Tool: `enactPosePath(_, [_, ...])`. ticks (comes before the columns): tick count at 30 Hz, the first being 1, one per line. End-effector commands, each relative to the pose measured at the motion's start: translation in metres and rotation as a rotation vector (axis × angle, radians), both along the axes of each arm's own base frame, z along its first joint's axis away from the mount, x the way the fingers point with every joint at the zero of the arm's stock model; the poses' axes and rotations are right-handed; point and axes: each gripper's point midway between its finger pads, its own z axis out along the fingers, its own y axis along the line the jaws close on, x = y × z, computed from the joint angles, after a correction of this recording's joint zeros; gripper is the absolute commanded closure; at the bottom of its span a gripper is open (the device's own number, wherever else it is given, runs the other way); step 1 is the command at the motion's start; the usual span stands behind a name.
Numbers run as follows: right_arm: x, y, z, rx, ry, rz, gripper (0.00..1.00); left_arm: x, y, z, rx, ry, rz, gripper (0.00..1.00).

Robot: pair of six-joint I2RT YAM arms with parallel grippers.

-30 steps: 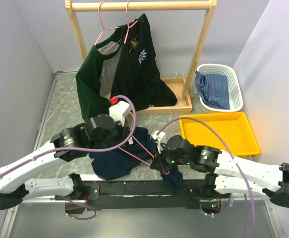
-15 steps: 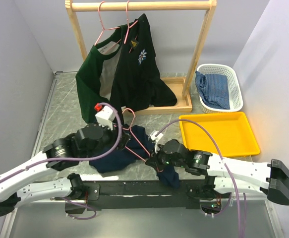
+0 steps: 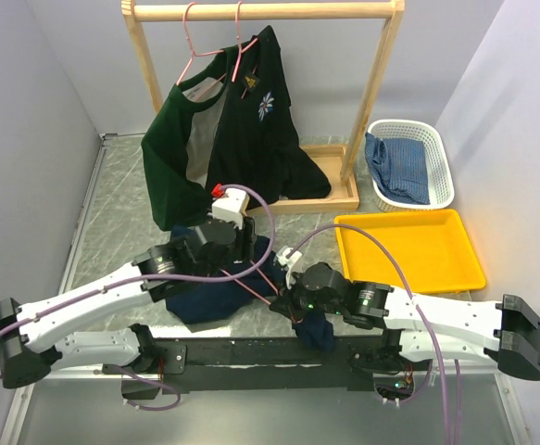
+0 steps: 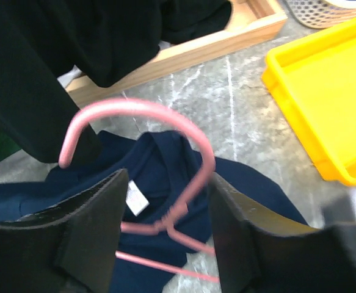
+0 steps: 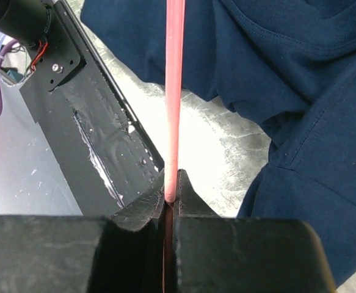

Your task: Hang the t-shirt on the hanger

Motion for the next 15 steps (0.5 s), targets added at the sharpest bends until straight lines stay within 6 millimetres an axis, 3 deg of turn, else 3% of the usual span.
enactPosePath(1, [0.008, 0.018, 0.04, 0.126, -0.082, -0.003, 1.0, 0.018, -0.005, 0.009, -0.037, -0.039, 0.016, 0.43])
enactPosePath(5, [0.009, 0.016, 0.039, 0.123, -0.089, -0.004, 1.0, 0.023, 0.0, 0.003, -0.053, -0.046, 0.034, 0.54])
enactPosePath(9, [0.009, 0.015, 0.035, 0.097, -0.07, -0.015, 1.0, 0.024, 0.004, -0.001, -0.055, -0.062, 0.042, 0.99])
enactPosePath(12, [0.019, 0.006, 0.041, 0.077, -0.062, -0.106, 0.63, 0.025, 0.015, -0.007, -0.041, -0.065, 0.084, 0.99])
enactPosePath(13, [0.019, 0.001, 0.041, 0.059, -0.053, -0.125, 0.57, 0.025, 0.017, -0.008, -0.041, -0.068, 0.09, 0.99])
enactPosePath(15, [0.023, -0.005, 0.065, 0.11, -0.059, -0.174, 0.42, 0.023, 0.022, -0.007, -0.056, -0.079, 0.096, 0.99])
